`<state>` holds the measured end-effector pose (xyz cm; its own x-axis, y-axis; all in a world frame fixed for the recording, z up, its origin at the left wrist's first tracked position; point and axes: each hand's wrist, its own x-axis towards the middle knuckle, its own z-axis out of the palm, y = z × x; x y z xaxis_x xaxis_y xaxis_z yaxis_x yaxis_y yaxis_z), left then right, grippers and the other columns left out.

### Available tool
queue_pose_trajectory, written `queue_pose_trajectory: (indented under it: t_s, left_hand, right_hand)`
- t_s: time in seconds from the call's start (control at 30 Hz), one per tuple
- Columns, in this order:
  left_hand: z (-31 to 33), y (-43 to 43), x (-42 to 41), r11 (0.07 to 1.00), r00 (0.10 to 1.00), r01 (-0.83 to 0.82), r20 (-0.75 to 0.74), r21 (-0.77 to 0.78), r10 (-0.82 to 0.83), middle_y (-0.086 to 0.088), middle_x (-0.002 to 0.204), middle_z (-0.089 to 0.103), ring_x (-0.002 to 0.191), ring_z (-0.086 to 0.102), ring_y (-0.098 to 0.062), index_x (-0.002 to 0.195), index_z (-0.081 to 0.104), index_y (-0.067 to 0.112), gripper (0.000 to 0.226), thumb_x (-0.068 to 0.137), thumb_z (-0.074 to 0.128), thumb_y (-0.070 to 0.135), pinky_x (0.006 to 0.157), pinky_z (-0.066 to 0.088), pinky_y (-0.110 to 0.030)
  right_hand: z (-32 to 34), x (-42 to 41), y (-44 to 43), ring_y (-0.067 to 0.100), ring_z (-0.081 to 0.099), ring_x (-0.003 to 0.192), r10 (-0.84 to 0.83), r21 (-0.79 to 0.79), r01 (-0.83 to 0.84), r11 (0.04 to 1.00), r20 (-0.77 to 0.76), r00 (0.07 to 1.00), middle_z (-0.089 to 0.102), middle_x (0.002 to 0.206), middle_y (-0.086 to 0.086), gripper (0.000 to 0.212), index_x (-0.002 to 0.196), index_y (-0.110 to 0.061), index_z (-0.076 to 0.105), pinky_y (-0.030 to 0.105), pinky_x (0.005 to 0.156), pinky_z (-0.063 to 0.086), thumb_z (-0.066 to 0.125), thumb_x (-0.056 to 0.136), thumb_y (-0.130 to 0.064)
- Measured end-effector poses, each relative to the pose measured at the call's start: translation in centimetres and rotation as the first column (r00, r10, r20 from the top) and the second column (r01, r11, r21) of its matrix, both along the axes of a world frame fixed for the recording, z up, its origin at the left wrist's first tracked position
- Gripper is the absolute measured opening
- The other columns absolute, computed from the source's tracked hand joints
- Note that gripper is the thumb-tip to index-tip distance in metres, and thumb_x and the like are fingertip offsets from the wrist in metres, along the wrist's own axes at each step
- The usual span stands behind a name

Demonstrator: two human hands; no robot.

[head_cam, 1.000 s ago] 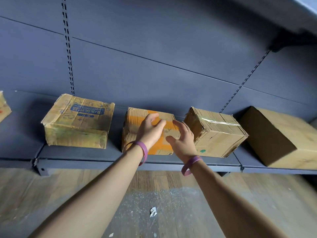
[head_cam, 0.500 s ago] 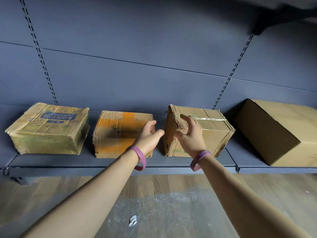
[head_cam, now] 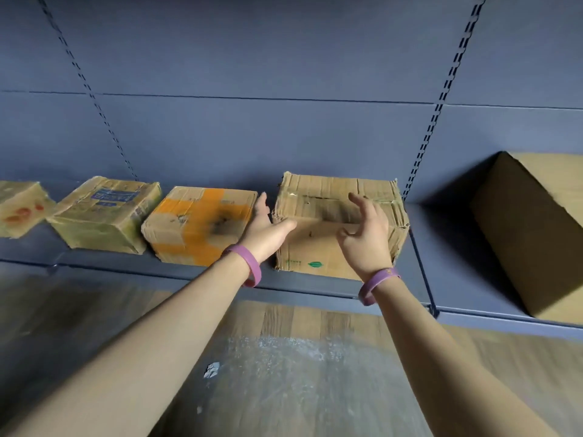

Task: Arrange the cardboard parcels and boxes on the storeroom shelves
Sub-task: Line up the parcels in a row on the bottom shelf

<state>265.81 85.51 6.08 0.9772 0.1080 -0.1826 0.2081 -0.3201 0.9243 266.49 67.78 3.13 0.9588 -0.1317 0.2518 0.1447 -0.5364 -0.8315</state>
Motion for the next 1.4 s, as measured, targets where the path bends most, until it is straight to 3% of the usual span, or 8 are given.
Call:
queue_pose_trajectory:
  t_s: [0.2,0.3,0.37,0.5,0.7,0.87,1.17,1.4]
  left_hand:
    - [-2.7,-1.9,0.2,0.991,0.991,-0.118,-0.073,-0.067,0.113,0.006,0.144,0.043,0.139,0.039,-0.019,0.160,0.014,0.019,0.083,0.095,0.066,0.012,0.104,0.030,-0.026]
    - [-4.5,-2.0,1.5,0.992,0.991,-0.114,-0.079,-0.043,0.111,0.003,0.136,0.049,0.122,0.048,-0.018,0.153,0.026,0.017,0.073,0.093,0.067,0.011,0.098,0.034,-0.027]
    - [-5.2,-1.9,2.4,0.982,0.979,-0.170,-0.128,-0.088,0.158,-0.002,0.137,0.051,0.124,0.050,-0.025,0.150,0.031,0.015,0.068,0.093,0.068,0.011,0.102,0.039,-0.032]
    - [-5.7,-1.4,3.2,0.978,0.971,-0.182,-0.176,-0.100,0.163,-0.009,0.136,0.055,0.126,0.053,-0.032,0.138,0.044,0.014,0.051,0.092,0.067,0.011,0.109,0.043,-0.048]
    - [-5.7,0.5,2.8,0.991,0.989,-0.103,-0.112,-0.088,0.093,-0.003,0.128,0.061,0.119,0.056,-0.027,0.125,0.055,0.021,0.033,0.095,0.063,0.012,0.102,0.047,-0.046]
    - [-4.0,1.2,2.2,0.989,0.991,-0.118,0.052,-0.094,0.123,0.003,0.121,0.061,0.116,0.056,-0.022,0.128,0.059,0.022,0.028,0.100,0.060,0.019,0.098,0.048,-0.042]
    - [-2.3,0.7,0.7,0.966,0.967,-0.208,0.114,-0.156,0.227,0.001,0.123,0.067,0.115,0.062,-0.023,0.130,0.065,0.019,0.030,0.100,0.059,0.018,0.099,0.053,-0.046]
    - [-1.1,0.9,0.3,0.954,0.941,-0.274,0.171,-0.123,0.292,-0.004,0.113,0.071,0.107,0.066,-0.027,0.121,0.070,0.015,0.025,0.102,0.056,0.020,0.093,0.056,-0.050]
  right_hand:
    - [-1.7,-1.1,-4.8,0.027,0.018,0.148,-0.203,0.126,0.206,0.970,-0.039,0.978,0.033,0.154,0.012,0.079,0.149,-0.010,0.035,0.019,0.118,0.005,0.056,0.076,0.011]
    - [-2.8,-1.2,-6.1,0.026,0.027,0.144,-0.221,0.217,0.258,0.941,-0.178,0.959,0.032,0.154,0.007,0.090,0.156,-0.011,0.019,0.037,0.118,0.025,0.057,0.079,0.013]
    - [-3.6,-1.3,-6.4,0.020,0.041,0.129,-0.129,0.316,0.223,0.922,-0.294,0.947,0.037,0.141,-0.001,0.091,0.158,-0.015,0.011,0.033,0.100,0.042,0.058,0.084,0.011]
    - [-5.3,-0.3,-6.7,0.029,0.059,0.106,-0.067,0.311,0.183,0.933,-0.350,0.934,0.058,0.119,0.004,0.068,0.143,-0.011,0.041,0.034,0.079,0.049,0.061,0.079,0.001]
    - [-4.5,-0.7,-5.6,0.023,0.060,0.099,-0.175,0.296,0.263,0.918,-0.291,0.940,0.059,0.111,-0.002,0.046,0.134,-0.015,0.049,0.046,0.090,0.054,0.059,0.091,-0.002]
    - [-3.5,-1.3,-5.8,0.002,0.057,0.083,-0.252,0.310,0.302,0.902,-0.189,0.949,0.059,0.112,0.003,0.039,0.128,-0.011,0.056,0.026,0.080,0.043,0.067,0.091,-0.006]
    - [-1.5,-3.2,-6.5,0.023,0.059,0.106,-0.296,0.248,0.330,0.911,-0.165,0.941,0.063,0.111,0.004,0.037,0.128,-0.013,0.062,0.041,0.098,0.048,0.069,0.092,-0.017]
    - [0.8,-4.4,-6.9,0.014,0.059,0.089,-0.174,0.444,0.203,0.873,-0.107,0.979,0.065,0.096,-0.001,0.029,0.109,-0.014,0.069,0.030,0.083,0.049,0.051,0.102,-0.035]
